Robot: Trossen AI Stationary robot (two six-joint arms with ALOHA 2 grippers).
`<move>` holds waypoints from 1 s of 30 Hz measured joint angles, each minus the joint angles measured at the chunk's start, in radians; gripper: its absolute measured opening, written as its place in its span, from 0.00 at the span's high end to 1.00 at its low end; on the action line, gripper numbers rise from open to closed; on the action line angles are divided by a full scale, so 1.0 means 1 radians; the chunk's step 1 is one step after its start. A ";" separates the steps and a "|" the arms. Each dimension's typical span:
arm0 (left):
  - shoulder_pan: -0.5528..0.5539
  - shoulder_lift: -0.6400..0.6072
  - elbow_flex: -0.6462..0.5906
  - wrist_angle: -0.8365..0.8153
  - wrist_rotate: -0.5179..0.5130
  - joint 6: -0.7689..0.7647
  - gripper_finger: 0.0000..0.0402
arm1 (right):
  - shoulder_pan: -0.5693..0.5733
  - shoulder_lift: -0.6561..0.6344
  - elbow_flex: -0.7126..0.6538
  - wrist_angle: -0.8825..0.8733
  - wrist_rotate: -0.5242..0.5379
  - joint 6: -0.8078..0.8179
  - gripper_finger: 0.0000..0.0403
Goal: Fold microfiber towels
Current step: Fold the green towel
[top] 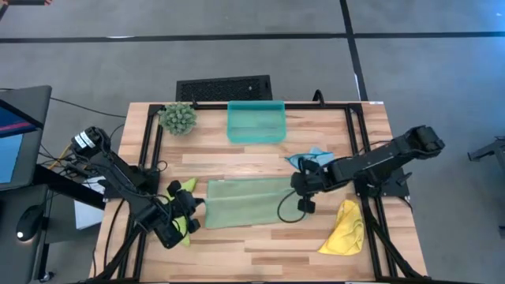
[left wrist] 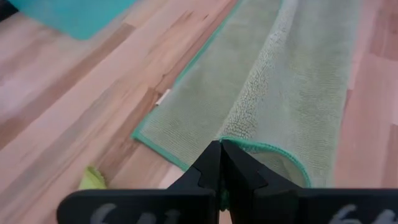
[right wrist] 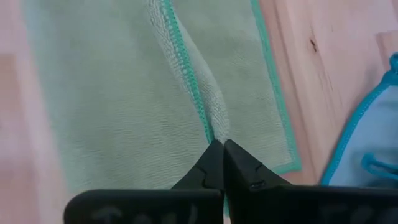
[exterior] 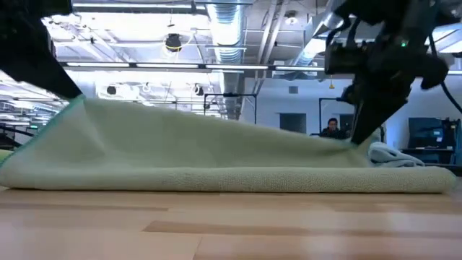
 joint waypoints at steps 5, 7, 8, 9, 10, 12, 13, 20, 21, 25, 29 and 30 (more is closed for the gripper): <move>-0.001 0.000 -0.012 0.043 -0.010 0.021 1.00 | -0.005 0.023 0.000 -0.003 -0.002 -0.011 0.96; -0.002 0.000 0.002 0.069 -0.030 0.082 1.00 | 0.014 0.006 0.000 -0.017 -0.025 -0.008 0.96; -0.003 0.000 0.017 0.089 -0.035 0.123 1.00 | 0.029 -0.008 0.002 -0.029 -0.058 -0.005 0.96; -0.007 0.000 0.037 0.106 -0.035 0.172 1.00 | 0.051 -0.022 0.008 -0.040 -0.104 -0.004 0.96; -0.012 0.000 0.063 0.119 -0.024 0.215 1.00 | 0.078 -0.041 0.013 -0.042 -0.165 -0.003 0.96; -0.029 0.000 0.124 0.128 0.019 0.277 1.00 | 0.144 -0.081 0.029 -0.031 -0.305 -0.004 0.96; -0.041 0.000 0.155 0.128 0.033 0.301 1.00 | 0.178 -0.096 0.038 -0.017 -0.360 -0.003 0.96; -0.123 0.000 0.304 0.100 -0.137 0.482 1.00 | 0.381 -0.199 0.118 0.034 -0.092 -0.055 0.96; -0.130 0.000 0.310 0.085 -0.197 0.490 1.00 | 0.398 -0.213 0.126 0.024 0.029 -0.055 0.96; -0.128 0.000 0.313 -0.021 -0.448 0.471 1.00 | 0.419 -0.262 0.145 -0.033 0.445 -0.056 0.97; -0.059 0.000 0.313 -0.191 -0.596 0.375 1.00 | 0.333 -0.295 0.145 -0.084 0.631 -0.056 0.97; -0.036 0.000 0.313 -0.238 -0.630 0.352 1.00 | 0.303 -0.299 0.145 -0.093 0.657 -0.062 0.97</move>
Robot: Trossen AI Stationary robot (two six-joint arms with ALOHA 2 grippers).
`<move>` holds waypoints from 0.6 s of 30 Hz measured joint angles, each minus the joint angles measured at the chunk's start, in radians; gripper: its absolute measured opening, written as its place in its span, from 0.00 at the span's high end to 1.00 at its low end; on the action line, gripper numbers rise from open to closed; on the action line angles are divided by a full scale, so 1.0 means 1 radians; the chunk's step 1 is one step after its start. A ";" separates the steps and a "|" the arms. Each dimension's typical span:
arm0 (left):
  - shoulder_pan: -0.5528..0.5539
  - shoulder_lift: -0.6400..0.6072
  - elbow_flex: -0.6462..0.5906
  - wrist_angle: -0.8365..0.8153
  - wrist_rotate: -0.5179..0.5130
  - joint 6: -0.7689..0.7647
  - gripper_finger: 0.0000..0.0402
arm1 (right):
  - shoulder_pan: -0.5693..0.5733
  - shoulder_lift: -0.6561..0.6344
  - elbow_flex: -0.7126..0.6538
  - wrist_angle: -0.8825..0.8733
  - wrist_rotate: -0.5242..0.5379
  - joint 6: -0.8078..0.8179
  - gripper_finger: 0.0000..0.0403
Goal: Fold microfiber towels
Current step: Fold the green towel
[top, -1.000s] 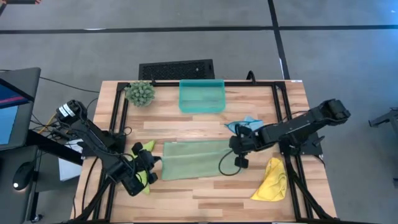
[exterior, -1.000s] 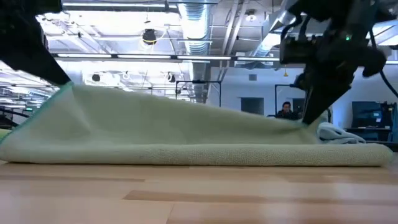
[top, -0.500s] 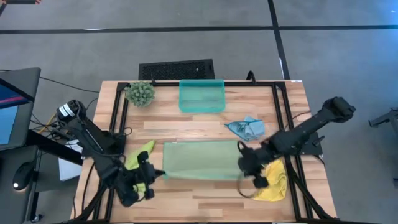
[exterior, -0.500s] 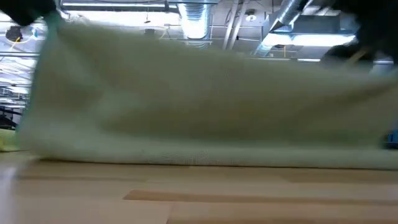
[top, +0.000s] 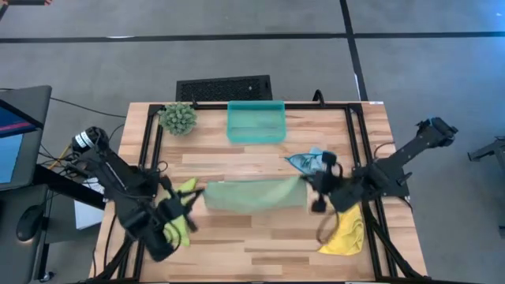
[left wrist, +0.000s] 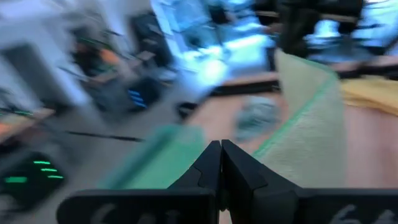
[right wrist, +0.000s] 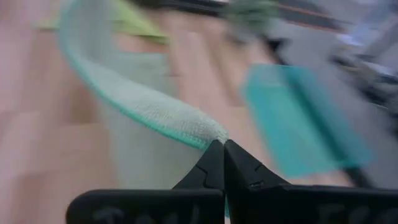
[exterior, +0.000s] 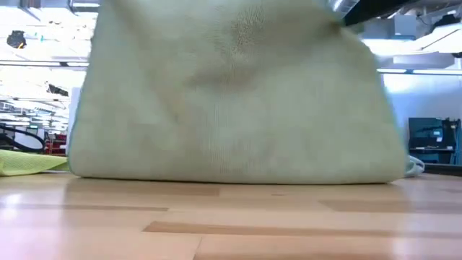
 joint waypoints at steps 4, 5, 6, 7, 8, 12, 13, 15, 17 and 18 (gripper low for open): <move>0.125 -0.001 0.000 -0.157 -0.067 -0.062 1.00 | -0.125 -0.005 0.000 -0.001 0.067 -0.082 0.97; 0.159 -0.003 0.000 -0.191 -0.069 -0.062 1.00 | -0.150 -0.005 0.000 -0.001 0.096 -0.112 0.97; 0.190 -0.009 0.000 -0.224 -0.069 -0.058 1.00 | -0.169 -0.005 -0.001 -0.001 0.148 -0.143 0.97; 0.224 -0.020 0.000 -0.252 -0.069 -0.051 1.00 | -0.183 -0.005 -0.001 0.002 0.228 -0.169 0.97; 0.256 -0.033 0.004 -0.285 -0.069 -0.047 1.00 | -0.190 -0.005 -0.001 0.009 0.337 -0.185 0.98; 0.354 -0.077 0.023 -0.306 -0.075 0.020 1.00 | -0.167 -0.005 -0.001 0.038 0.682 -0.270 0.98; 0.365 -0.077 0.022 -0.288 -0.075 0.072 1.00 | -0.152 -0.005 -0.001 0.035 0.683 -0.281 0.98; 0.368 -0.073 0.020 -0.240 -0.073 0.156 1.00 | -0.114 -0.006 -0.001 0.018 0.610 -0.263 0.97; 0.349 -0.062 0.014 -0.184 -0.074 0.203 1.00 | -0.071 -0.005 -0.001 -0.012 0.445 -0.207 0.96; 0.331 -0.052 0.008 -0.160 -0.074 0.218 1.00 | -0.051 0.002 -0.001 -0.026 0.354 -0.173 0.96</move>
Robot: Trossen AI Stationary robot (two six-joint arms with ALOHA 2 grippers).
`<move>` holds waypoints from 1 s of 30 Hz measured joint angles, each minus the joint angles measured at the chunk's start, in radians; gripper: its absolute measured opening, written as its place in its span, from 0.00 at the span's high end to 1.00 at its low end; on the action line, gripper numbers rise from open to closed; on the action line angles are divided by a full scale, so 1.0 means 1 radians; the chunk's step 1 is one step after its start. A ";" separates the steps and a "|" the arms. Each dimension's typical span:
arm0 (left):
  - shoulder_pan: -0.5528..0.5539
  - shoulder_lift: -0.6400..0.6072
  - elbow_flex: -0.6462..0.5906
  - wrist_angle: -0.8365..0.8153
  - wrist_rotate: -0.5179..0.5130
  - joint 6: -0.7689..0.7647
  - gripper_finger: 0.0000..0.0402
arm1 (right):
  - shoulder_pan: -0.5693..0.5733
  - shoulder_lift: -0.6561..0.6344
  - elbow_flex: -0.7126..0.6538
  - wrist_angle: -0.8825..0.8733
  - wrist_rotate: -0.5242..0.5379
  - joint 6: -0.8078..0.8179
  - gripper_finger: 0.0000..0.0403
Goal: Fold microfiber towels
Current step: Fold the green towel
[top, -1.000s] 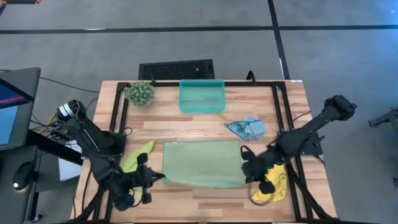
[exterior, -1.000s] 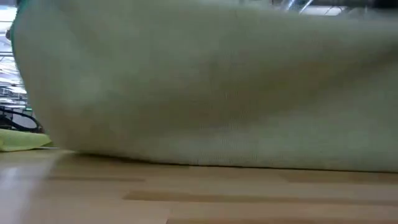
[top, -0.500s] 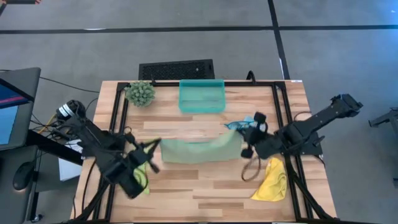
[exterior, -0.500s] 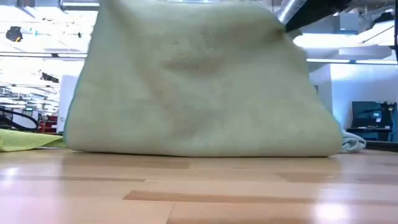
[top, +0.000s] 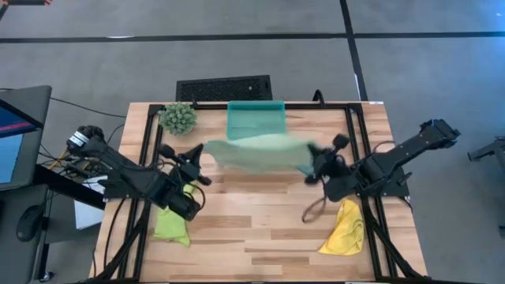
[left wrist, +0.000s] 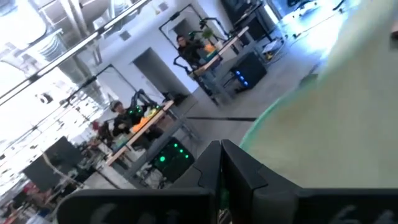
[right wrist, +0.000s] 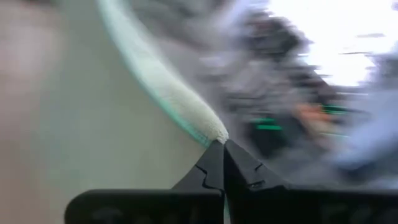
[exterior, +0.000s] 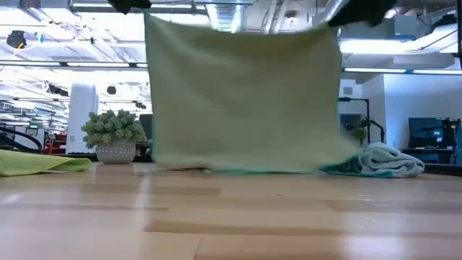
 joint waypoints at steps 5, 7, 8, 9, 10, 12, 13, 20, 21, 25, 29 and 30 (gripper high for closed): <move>-0.116 0.046 -0.008 0.046 0.136 -0.028 1.00 | 0.072 0.068 0.000 -0.033 -0.460 0.153 0.97; -0.152 0.060 -0.008 0.054 0.257 -0.124 1.00 | 0.092 0.117 0.000 -0.029 -0.625 0.198 0.96; -0.169 0.072 -0.008 0.055 0.300 -0.187 1.00 | 0.101 0.143 -0.001 -0.023 -0.687 0.219 0.96; -0.186 0.089 -0.008 0.061 0.329 -0.249 1.00 | 0.109 0.169 -0.002 -0.014 -0.732 0.232 0.96; -0.203 0.108 -0.008 0.071 0.356 -0.300 1.00 | 0.116 0.196 -0.002 0.003 -0.763 0.238 0.95; -0.235 0.151 -0.008 0.102 0.419 -0.350 1.00 | 0.131 0.250 -0.002 0.038 -0.817 0.236 0.95; -0.249 0.176 -0.008 0.128 0.450 -0.357 1.00 | 0.135 0.278 -0.002 0.052 -0.842 0.233 0.95; -0.313 0.334 -0.008 0.337 0.611 -0.404 1.00 | 0.141 0.378 -0.002 0.107 -1.051 0.231 0.95; -0.319 0.348 -0.008 0.369 0.635 -0.406 1.00 | 0.141 0.383 -0.002 0.118 -1.070 0.232 0.95; -0.344 0.368 0.003 0.406 0.655 -0.421 1.00 | 0.132 0.380 0.000 0.135 -1.194 0.256 0.93; -0.375 0.362 0.066 0.403 0.603 -0.374 1.00 | 0.128 0.346 -0.001 0.153 -1.301 0.269 0.91; -0.383 0.361 0.084 0.403 0.577 -0.353 1.00 | 0.128 0.339 0.000 0.162 -1.300 0.268 0.91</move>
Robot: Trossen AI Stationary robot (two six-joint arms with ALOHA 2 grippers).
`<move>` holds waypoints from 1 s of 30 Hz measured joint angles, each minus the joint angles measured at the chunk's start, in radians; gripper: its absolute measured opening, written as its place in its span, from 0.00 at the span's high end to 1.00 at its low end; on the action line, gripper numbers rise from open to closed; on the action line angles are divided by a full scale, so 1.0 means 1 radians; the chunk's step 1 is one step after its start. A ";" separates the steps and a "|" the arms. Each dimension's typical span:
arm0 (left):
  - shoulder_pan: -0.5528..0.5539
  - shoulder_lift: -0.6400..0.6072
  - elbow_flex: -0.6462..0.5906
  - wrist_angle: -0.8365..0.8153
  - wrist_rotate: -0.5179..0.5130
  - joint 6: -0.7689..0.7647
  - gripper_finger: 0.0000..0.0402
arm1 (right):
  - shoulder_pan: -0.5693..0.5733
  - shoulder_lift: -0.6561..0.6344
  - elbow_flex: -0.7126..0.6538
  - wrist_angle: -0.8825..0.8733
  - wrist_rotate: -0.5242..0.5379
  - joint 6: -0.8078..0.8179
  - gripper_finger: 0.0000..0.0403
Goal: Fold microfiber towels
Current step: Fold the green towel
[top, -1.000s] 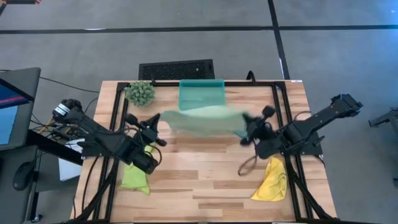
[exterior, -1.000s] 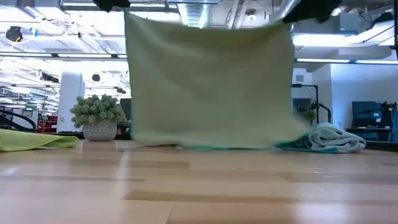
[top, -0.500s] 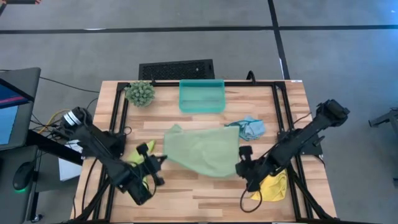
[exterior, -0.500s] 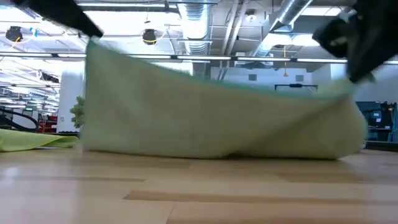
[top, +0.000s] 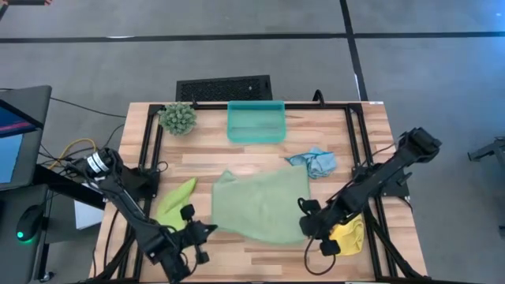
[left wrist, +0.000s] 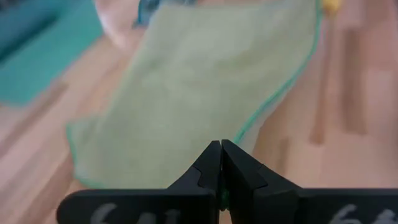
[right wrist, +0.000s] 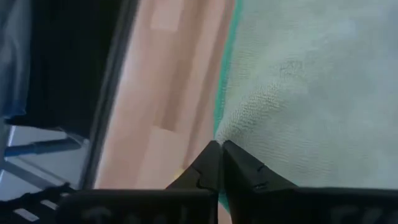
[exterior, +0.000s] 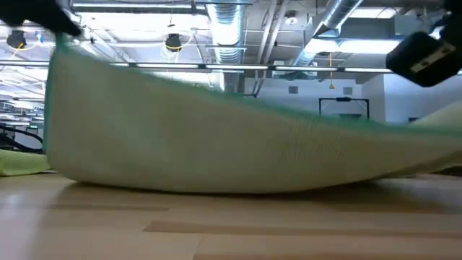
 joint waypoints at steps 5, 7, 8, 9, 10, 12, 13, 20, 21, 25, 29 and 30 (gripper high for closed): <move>-0.025 -0.001 0.031 0.002 -0.064 0.037 1.00 | -0.014 0.000 0.000 0.096 -0.003 -0.061 0.87; -0.025 -0.001 0.031 0.003 -0.065 0.010 1.00 | -0.020 0.001 0.000 0.100 -0.036 -0.090 0.84; -0.024 -0.001 0.031 0.008 -0.065 0.004 1.00 | -0.020 0.001 0.000 0.101 -0.053 -0.101 0.82; -0.024 -0.001 0.031 0.021 -0.064 0.004 1.00 | -0.020 0.001 0.000 0.103 -0.072 -0.113 0.80; -0.024 -0.001 0.031 0.035 -0.064 0.012 1.00 | -0.019 -0.001 0.000 0.103 -0.099 -0.123 0.79; -0.024 -0.001 0.031 0.064 -0.064 0.041 0.98 | -0.016 -0.022 -0.001 0.107 -0.158 -0.145 0.74; -0.024 -0.003 0.031 0.076 -0.062 0.052 0.96 | -0.014 -0.036 -0.001 0.131 -0.191 -0.150 0.72; -0.025 -0.027 0.031 0.124 -0.021 0.060 0.75 | 0.014 -0.159 0.000 0.193 -0.277 -0.167 0.57; -0.024 -0.027 0.031 0.110 -0.019 0.053 0.72 | 0.020 -0.174 0.000 0.182 -0.246 -0.173 0.56; 0.025 -0.028 0.007 0.006 -0.093 -0.014 0.62 | 0.029 -0.200 -0.003 0.121 0.044 -0.177 0.54; 0.180 -0.029 -0.059 -0.157 -0.023 -0.257 0.61 | -0.002 -0.159 -0.032 0.077 0.287 -0.138 0.57; 0.228 -0.029 -0.081 -0.177 0.028 -0.286 0.61 | -0.014 -0.144 -0.044 0.067 0.307 -0.127 0.58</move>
